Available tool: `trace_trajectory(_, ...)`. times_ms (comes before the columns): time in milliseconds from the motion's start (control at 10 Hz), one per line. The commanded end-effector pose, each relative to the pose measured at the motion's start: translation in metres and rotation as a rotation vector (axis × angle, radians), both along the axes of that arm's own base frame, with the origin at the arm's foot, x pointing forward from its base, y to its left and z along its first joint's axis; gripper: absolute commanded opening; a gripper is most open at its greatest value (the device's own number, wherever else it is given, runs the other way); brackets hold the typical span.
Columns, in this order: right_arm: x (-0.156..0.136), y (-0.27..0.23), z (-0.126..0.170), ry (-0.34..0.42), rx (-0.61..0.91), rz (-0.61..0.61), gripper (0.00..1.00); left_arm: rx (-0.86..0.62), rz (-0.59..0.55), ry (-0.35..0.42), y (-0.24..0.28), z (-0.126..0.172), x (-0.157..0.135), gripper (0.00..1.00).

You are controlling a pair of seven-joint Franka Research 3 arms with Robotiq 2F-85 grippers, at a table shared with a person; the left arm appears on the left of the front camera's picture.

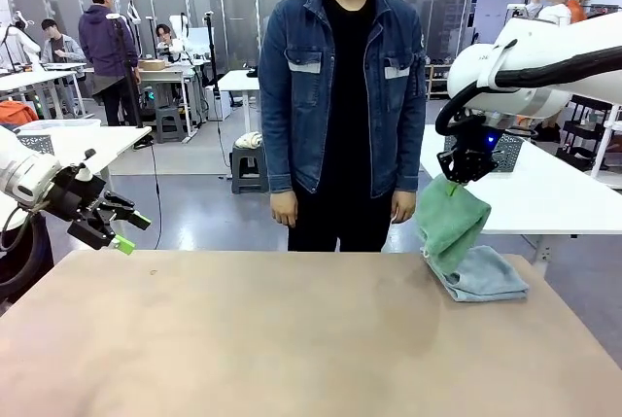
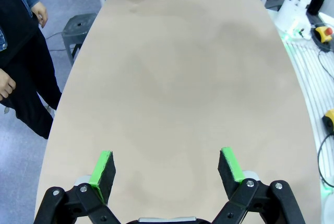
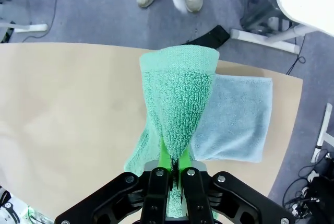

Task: Fold the towels and place them in the basket.
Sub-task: Stack the folded Towel with hook on the right side of the table.

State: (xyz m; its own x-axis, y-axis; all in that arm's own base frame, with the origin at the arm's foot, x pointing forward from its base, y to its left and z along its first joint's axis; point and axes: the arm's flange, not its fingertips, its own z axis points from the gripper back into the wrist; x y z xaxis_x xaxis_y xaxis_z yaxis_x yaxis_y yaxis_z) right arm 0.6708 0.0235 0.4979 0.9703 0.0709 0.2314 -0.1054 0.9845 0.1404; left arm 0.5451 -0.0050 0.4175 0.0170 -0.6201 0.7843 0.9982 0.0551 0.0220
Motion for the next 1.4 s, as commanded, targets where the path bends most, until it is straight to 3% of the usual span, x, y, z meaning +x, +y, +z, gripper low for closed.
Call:
trace_trajectory(0, 0.009, -0.011, -0.003, 0.029, 0.020, 0.023, 0.06, 0.005, 0.005, -0.005, -0.001, 0.000, 0.001, 1.00)
trace_trajectory(100, 0.000, 0.000, 0.000, 0.000, 0.000, 0.000, 0.06, 0.005, 0.005, -0.005, -0.001, 0.000, 0.001, 1.00)
trace_trajectory(800, 0.006, -0.009, -0.005, -0.003, 0.033, 0.019, 0.06, 0.005, 0.005, -0.005, -0.001, 0.000, 0.001, 1.00)
trace_trajectory(1300, 0.018, -0.052, -0.031, 0.085, 0.163, 0.070, 0.06, 0.005, 0.005, -0.005, -0.001, 0.000, 0.001, 1.00)
